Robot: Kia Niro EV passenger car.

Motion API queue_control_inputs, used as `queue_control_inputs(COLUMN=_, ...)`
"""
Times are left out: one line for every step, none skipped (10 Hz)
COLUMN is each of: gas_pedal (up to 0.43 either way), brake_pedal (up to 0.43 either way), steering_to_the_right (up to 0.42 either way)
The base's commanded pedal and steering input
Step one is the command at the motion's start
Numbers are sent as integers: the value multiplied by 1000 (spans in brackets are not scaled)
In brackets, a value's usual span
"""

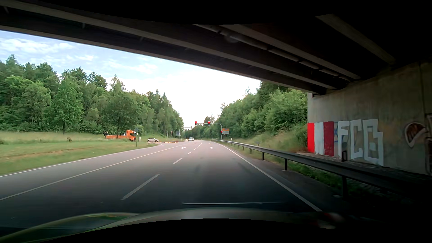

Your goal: Follow the waypoints while adhering to traffic rules and regulations

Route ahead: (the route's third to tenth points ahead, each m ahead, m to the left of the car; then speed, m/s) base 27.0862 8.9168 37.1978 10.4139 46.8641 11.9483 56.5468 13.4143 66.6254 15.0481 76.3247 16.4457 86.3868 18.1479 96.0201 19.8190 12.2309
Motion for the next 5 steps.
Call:
queue_control_inputs(gas_pedal=0, brake_pedal=104, steering_to_the_right=-4)
queue_control_inputs(gas_pedal=0, brake_pedal=110, steering_to_the_right=-4)
queue_control_inputs(gas_pedal=0, brake_pedal=116, steering_to_the_right=-4)
queue_control_inputs(gas_pedal=0, brake_pedal=134, steering_to_the_right=-4)
queue_control_inputs(gas_pedal=0, brake_pedal=140, steering_to_the_right=-4)
